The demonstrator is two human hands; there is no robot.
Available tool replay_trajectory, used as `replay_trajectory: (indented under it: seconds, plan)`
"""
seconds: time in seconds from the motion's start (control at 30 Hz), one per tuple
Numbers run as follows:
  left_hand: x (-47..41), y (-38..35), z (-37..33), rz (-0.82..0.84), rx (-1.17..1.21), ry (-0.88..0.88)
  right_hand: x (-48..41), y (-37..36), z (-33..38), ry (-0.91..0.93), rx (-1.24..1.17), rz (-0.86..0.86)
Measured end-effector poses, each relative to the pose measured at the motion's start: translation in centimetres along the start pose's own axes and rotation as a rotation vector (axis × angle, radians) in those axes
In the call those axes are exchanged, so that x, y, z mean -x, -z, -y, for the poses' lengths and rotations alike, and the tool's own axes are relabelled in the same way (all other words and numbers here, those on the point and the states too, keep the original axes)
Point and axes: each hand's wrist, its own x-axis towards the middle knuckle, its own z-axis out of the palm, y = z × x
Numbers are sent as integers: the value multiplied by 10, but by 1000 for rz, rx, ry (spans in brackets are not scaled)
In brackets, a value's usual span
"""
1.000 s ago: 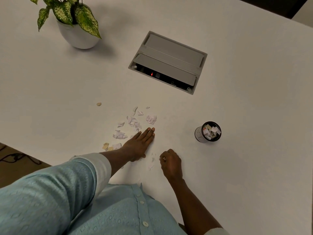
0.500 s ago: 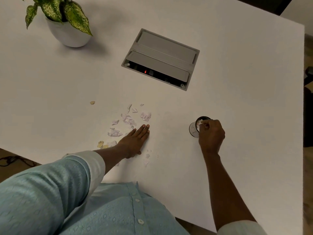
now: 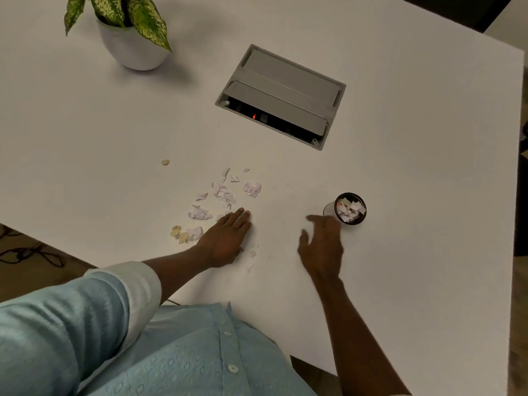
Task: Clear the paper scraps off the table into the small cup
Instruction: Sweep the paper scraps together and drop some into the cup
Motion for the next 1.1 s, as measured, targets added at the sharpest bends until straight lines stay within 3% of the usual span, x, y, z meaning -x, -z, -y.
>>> replay_trajectory:
  seconds: [0.17,0.33,0.7,1.1]
  plan:
    - [50,-23,13,-71,44,120,52,-35,18,-27,-68,490]
    - [89,-43,28,13,46,210,89,-66,42,-100,52,721]
    - [71,-45,0,-12,225,209,88,-97,78,-157,153,636]
    - [49,-41,-6,-44,316,121,68,-103,73,-133,43,578]
